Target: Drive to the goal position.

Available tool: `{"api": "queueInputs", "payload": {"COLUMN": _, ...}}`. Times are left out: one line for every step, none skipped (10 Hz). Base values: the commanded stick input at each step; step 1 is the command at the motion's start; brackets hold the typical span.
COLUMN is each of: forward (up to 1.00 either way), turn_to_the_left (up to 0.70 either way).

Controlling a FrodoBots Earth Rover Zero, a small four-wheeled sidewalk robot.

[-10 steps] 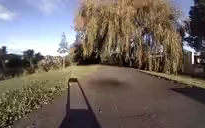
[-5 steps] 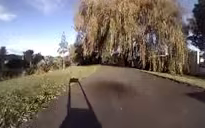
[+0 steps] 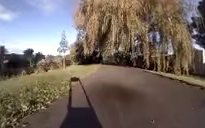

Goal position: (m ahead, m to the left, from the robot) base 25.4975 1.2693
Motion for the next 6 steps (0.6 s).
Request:
{"api": "queueInputs", "payload": {"forward": 1.0, "turn_to_the_left": 0.0}}
{"api": "queueInputs", "payload": {"forward": 1.0, "turn_to_the_left": 0.0}}
{"api": "queueInputs", "payload": {"forward": 1.0, "turn_to_the_left": 0.0}}
{"api": "queueInputs", "payload": {"forward": 1.0, "turn_to_the_left": 0.0}}
{"api": "queueInputs", "payload": {"forward": 1.0, "turn_to_the_left": 0.0}}
{"api": "queueInputs", "payload": {"forward": 1.0, "turn_to_the_left": 0.0}}
